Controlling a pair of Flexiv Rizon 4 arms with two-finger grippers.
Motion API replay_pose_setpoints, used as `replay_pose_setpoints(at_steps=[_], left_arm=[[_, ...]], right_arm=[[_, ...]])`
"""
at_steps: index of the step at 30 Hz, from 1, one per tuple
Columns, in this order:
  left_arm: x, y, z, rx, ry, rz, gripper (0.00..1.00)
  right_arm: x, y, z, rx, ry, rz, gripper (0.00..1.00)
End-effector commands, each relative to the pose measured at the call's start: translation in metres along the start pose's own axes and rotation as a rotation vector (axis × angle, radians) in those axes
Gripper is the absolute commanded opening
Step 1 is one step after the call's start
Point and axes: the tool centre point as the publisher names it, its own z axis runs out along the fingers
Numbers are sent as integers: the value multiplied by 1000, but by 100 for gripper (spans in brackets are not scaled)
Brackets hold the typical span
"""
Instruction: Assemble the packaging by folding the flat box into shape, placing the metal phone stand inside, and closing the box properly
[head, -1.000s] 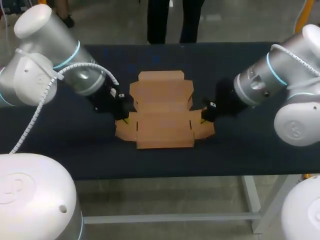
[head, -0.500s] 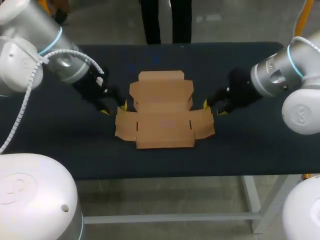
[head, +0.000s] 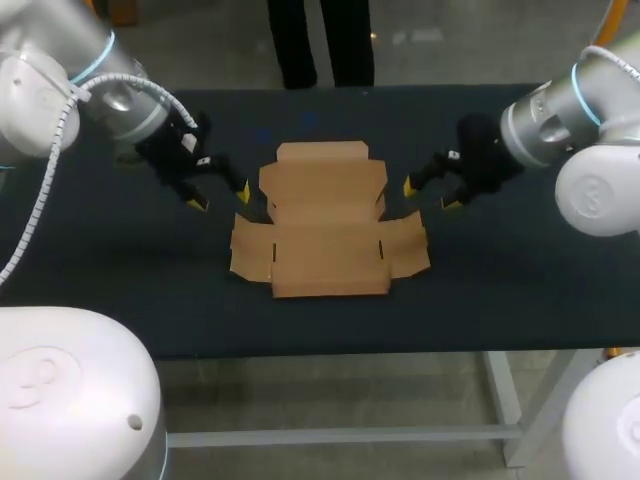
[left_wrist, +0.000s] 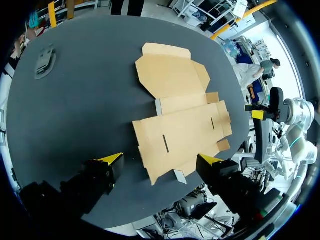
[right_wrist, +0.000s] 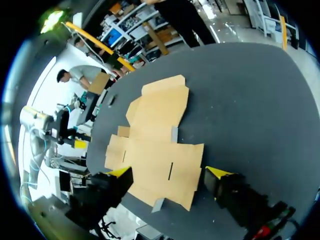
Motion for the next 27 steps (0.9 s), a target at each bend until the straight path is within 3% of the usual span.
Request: replay_pose_setpoints(at_steps=[1,11,12,14,27], left_arm=[[0,-4,0,-13,-3,0,100],[-3,0,4,-23,-7,-1,100],[-6,1,6,-23,-7,-15,100],[-9,2,4,-17,32,10,100],[-5,-22,-7,6,6,97,100]], right_arm=[[-2,4,-2,168,14,-2,100],[-2,4,-2,168,14,-2,100],[-5,3,2,193,55,-4,100],[-7,4,4,176,32,-2,100],[-17,46,14,179,6,9,100]])
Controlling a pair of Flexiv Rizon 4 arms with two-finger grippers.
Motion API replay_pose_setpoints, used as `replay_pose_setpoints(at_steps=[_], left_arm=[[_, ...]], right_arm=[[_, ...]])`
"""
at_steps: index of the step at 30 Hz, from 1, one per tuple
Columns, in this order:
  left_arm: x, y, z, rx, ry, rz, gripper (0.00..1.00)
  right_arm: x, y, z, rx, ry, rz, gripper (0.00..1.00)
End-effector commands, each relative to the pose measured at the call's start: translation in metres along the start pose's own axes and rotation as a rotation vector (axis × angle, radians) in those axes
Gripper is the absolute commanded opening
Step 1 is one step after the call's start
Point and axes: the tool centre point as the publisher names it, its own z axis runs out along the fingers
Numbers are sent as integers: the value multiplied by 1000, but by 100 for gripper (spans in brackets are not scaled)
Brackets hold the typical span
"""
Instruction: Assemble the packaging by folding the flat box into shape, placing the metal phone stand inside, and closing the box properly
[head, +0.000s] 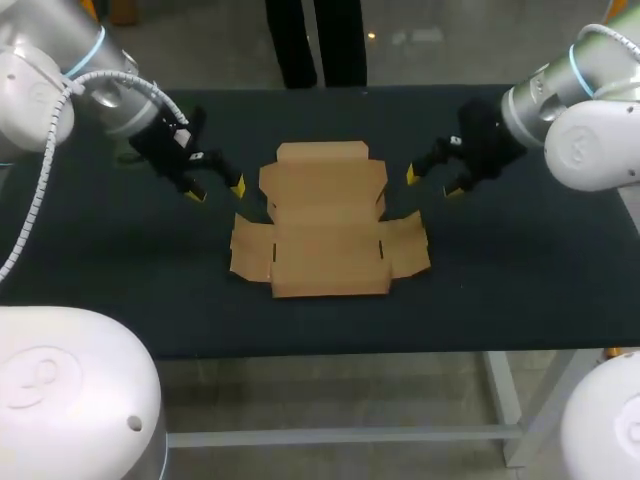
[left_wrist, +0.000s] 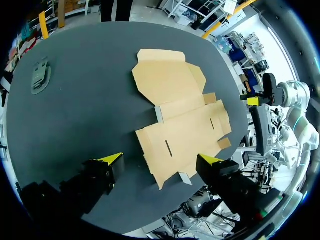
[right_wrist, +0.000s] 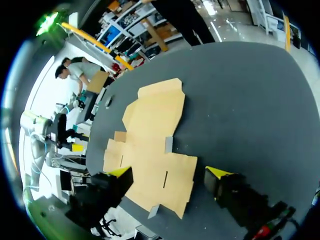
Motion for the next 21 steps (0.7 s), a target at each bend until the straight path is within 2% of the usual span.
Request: replay_pose_setpoints(at_steps=[1,12,16,21], left_arm=[[2,-11,-2,-13,-13,12,100],[-7,-35,-6,-6,5,35,100],[-9,-38,-2,-7,10,31,100],[-10,-39,1,-11,10,29,100]], right_arm=[[-6,19,14,150,6,11,100],[-17,52,49,201,38,43,100],[-18,61,63,222,46,66,100],[-17,70,77,236,58,93,91]])
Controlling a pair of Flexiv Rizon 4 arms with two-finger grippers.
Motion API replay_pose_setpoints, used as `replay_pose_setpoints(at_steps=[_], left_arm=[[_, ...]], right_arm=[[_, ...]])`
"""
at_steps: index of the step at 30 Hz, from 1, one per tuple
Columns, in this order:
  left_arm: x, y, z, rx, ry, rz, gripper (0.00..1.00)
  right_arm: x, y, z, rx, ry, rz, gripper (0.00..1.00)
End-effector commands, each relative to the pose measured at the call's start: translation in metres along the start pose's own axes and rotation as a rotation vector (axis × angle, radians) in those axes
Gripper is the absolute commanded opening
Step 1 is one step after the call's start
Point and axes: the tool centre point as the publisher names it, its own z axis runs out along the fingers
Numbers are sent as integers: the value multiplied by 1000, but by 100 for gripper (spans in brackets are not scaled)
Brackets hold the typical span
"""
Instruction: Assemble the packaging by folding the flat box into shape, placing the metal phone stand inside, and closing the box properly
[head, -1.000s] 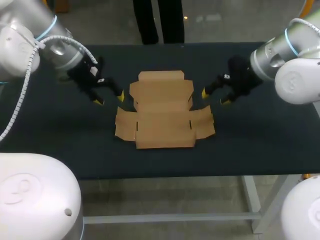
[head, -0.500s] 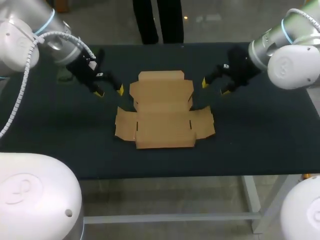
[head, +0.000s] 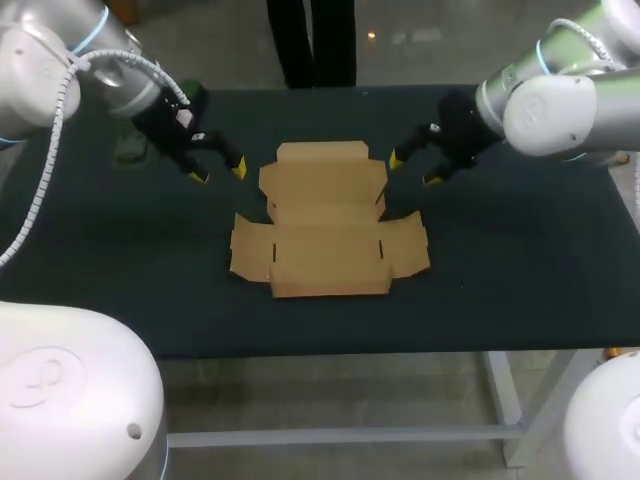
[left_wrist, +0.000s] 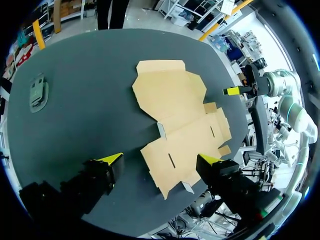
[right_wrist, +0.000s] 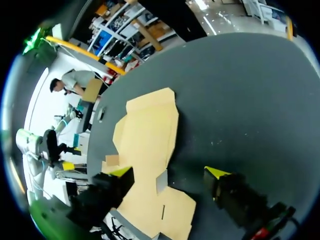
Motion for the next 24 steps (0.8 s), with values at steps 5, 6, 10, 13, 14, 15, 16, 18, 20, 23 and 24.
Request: replay_pose_setpoints(at_steps=[5,6,10,13,14,15,16,18,20,23,24], left_arm=[[-1,-4,3,-8,2,5,100],[-1,-4,4,-7,0,6,100],[-3,-4,4,-5,2,9,100],[-4,-4,4,-3,6,10,100],[-5,-4,4,-2,8,11,100],[-5,-4,3,-2,9,12,100],[-5,-5,3,-1,9,13,100],[-6,-5,3,0,10,14,100],[-6,-5,2,1,9,14,100],[-8,-5,2,1,9,12,100],[-8,-5,2,1,10,10,100]], right_arm=[[0,22,26,217,30,24,72],[0,23,28,220,32,29,68],[-1,29,36,230,35,38,65],[-2,32,42,241,39,45,62],[-2,33,44,242,40,46,61],[-2,33,46,246,44,48,60],[-2,34,48,248,46,48,59],[-2,36,52,255,54,52,58],[-2,37,56,261,64,56,56],[-2,37,63,267,71,58,55],[-2,37,64,269,74,59,55]])
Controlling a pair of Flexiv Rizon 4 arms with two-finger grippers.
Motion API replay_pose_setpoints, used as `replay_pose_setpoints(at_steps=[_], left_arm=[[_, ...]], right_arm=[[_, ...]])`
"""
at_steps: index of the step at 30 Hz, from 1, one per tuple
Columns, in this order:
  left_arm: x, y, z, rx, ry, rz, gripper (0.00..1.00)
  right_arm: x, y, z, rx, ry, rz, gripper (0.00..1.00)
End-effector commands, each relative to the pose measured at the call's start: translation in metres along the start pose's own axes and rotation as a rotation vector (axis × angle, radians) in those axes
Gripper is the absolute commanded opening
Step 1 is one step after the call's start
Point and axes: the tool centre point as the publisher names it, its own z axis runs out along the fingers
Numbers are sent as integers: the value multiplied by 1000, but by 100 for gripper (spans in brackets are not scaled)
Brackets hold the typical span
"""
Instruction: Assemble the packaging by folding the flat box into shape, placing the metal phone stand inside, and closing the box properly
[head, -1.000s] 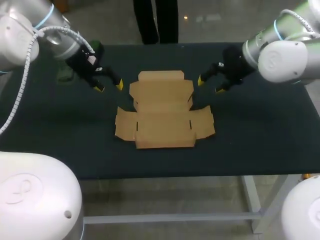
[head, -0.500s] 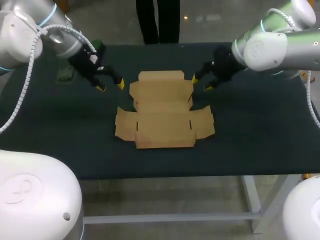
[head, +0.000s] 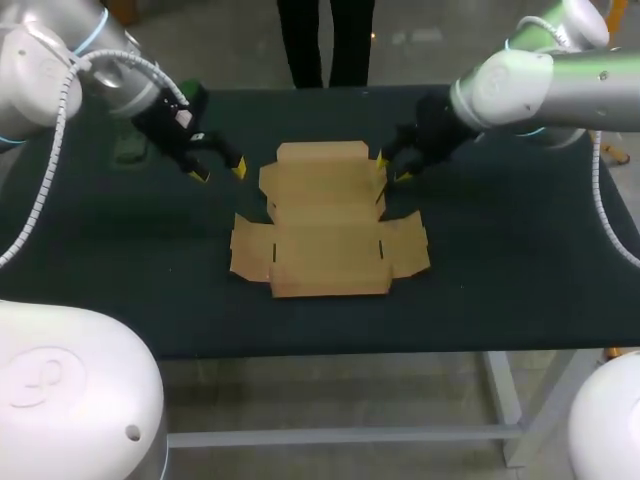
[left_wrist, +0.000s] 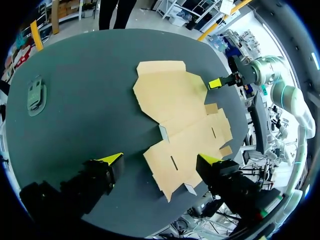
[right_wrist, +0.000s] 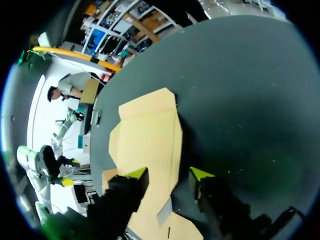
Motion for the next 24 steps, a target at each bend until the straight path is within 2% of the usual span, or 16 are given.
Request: replay_pose_setpoints(at_steps=[1,8,24], left_arm=[[-2,0,-1,-4,-1,-3,100],[-5,2,1,-11,4,-10,100],[-13,8,1,-21,6,-32,100]], right_arm=[[-4,8,10,182,18,0,53],[-4,12,18,187,33,2,46],[-5,16,38,198,60,-8,40]])
